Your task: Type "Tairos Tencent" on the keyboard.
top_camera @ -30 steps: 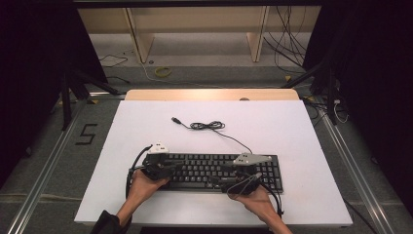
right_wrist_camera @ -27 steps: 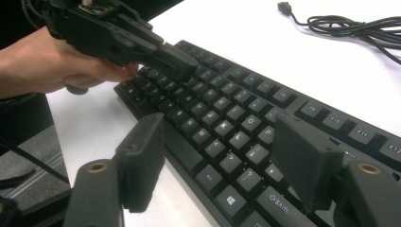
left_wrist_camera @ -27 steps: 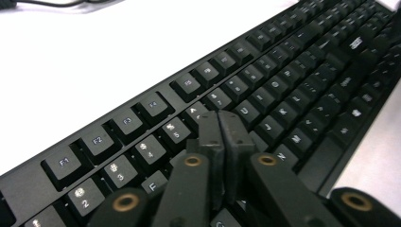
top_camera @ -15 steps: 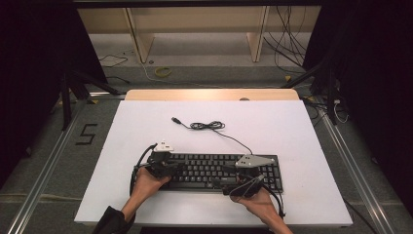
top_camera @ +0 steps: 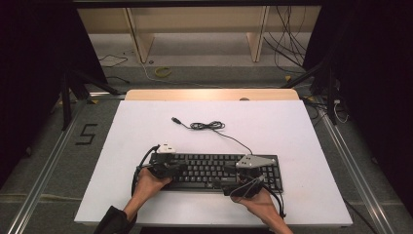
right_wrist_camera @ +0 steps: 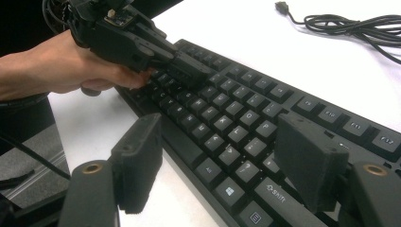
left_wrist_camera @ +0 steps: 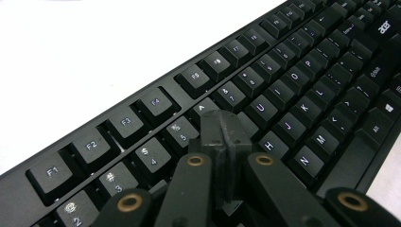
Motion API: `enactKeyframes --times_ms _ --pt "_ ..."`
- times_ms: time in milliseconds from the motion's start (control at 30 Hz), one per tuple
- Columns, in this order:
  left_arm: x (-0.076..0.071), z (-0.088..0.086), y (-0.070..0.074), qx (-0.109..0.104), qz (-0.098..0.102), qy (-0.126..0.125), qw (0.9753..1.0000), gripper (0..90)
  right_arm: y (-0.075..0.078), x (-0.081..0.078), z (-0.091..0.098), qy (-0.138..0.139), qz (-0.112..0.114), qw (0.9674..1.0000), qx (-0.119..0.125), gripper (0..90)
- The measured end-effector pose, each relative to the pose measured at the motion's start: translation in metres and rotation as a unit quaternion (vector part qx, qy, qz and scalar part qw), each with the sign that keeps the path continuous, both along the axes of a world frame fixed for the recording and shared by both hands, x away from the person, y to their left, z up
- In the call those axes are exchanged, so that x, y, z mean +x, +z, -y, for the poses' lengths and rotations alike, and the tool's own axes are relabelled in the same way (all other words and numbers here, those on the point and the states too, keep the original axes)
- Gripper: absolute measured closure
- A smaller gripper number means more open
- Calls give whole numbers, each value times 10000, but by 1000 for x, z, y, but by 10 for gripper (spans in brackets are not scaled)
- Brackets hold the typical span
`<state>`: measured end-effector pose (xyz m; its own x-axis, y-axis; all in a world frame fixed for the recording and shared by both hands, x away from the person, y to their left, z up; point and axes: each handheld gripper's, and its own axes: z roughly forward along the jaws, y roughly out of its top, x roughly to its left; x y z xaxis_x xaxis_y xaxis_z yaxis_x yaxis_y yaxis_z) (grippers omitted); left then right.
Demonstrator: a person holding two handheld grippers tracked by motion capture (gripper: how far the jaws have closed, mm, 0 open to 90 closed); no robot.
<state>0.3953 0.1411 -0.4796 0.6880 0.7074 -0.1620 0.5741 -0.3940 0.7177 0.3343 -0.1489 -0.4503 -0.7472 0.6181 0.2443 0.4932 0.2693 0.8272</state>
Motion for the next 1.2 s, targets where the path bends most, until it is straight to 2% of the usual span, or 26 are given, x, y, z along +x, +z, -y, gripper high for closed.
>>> enactKeyframes --times_ms 200,433,700,867,1000,1200 --pt "-1 1 3 9 3 34 10000 890 1 0 3 -37 21 10000 11 339" --pt "-2 -4 10 -172 -7 54 9998 764 0 1 5 -85 39 10000 23 339" --pt "-4 -10 15 -538 27 -117 9985 538 1 1 10 -134 86 9999 48 338" --pt "-7 -15 19 -869 83 -130 9961 426 3 0 14 -166 123 9998 84 338" --pt "-12 -18 25 -1084 173 -241 9937 372 3 -1 19 -196 156 9996 118 339" --pt "-20 -21 28 -1219 265 -315 9917 332 4 -4 28 -274 197 9993 161 339"
